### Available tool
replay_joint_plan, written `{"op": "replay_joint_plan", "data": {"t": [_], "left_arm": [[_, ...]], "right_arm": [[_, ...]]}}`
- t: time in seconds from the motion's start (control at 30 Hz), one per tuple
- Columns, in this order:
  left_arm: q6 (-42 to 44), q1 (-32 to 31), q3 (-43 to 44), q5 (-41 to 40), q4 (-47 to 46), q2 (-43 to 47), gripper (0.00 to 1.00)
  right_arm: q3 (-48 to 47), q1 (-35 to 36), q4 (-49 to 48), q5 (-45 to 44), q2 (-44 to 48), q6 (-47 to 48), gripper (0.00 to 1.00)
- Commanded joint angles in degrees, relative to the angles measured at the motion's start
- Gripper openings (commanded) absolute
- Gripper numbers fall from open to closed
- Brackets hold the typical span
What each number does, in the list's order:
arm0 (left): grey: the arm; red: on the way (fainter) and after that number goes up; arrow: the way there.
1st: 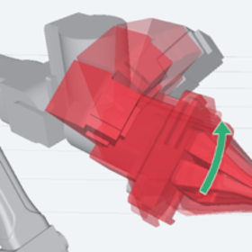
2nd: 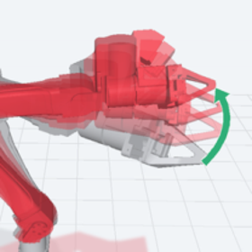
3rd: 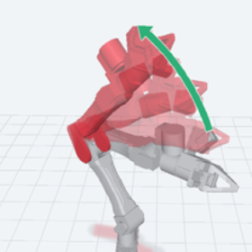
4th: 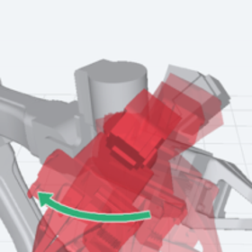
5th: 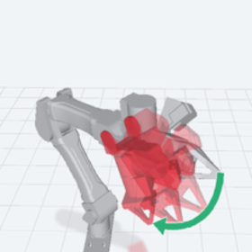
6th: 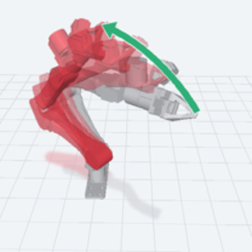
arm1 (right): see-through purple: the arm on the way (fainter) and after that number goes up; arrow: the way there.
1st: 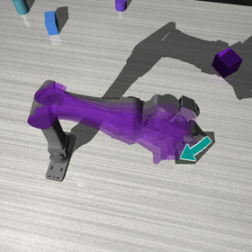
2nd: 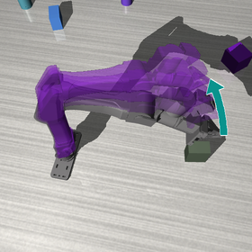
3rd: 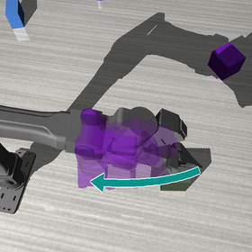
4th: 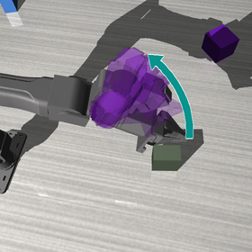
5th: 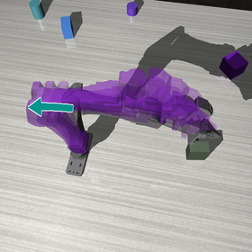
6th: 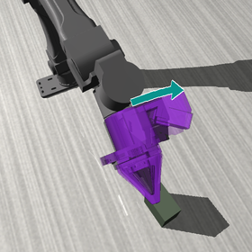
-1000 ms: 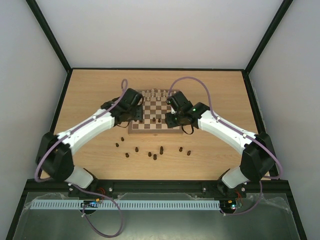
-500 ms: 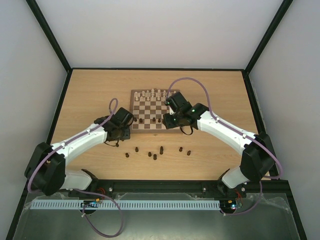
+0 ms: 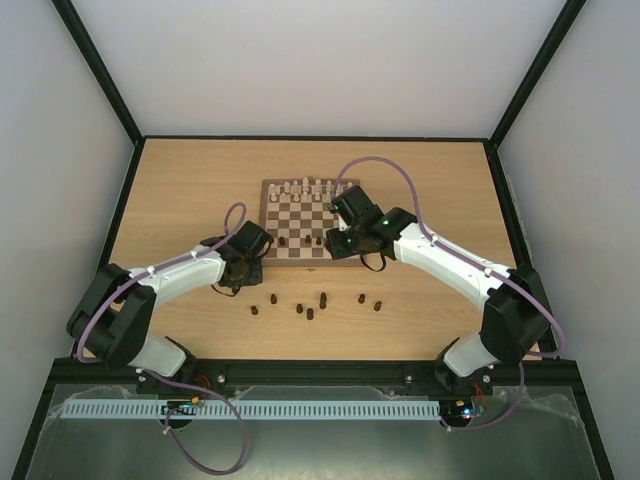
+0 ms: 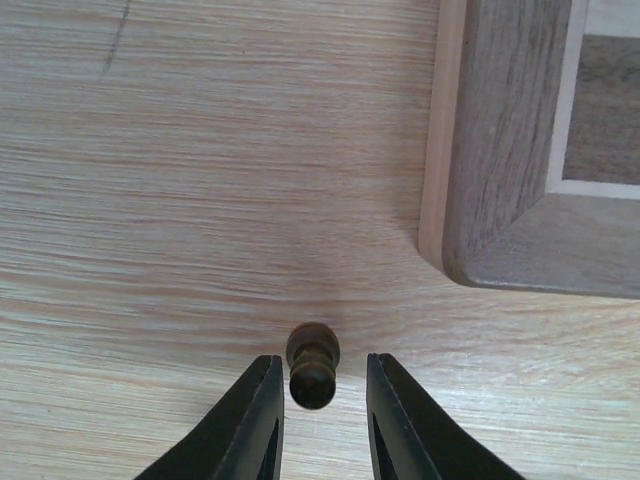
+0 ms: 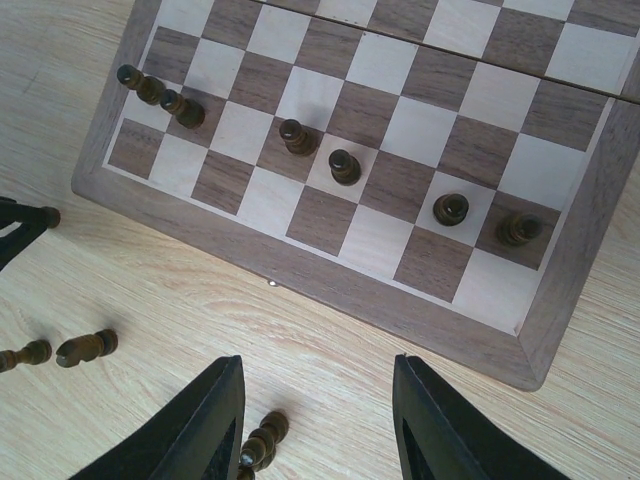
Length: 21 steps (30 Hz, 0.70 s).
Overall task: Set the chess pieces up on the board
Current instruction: Pick up the chess piece at the center of the board.
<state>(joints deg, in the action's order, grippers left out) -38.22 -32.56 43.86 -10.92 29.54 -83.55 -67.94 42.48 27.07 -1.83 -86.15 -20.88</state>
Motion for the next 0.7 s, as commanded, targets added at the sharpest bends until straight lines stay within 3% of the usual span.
{"op": "replay_joint_plan", "data": {"t": [0.0,0.43,0.67], "left_arm": [[0.87,0.44,-0.54,-0.07,-1.65,-1.08,0.24],[1.91,1.12,0.25,-1.45,-1.16,-2.02,0.05],[3.89,-1.03,10.44,-1.31,8.86,3.56,0.03]], "right_arm": [[0.76,0.49,0.80,0.02,0.85,0.32,0.42],[0.98,0.52,0.77,-0.12,0.98,0.32,0.42],[0.90,0.59,1.23,-0.89,1.42,0.23,0.42]]}}
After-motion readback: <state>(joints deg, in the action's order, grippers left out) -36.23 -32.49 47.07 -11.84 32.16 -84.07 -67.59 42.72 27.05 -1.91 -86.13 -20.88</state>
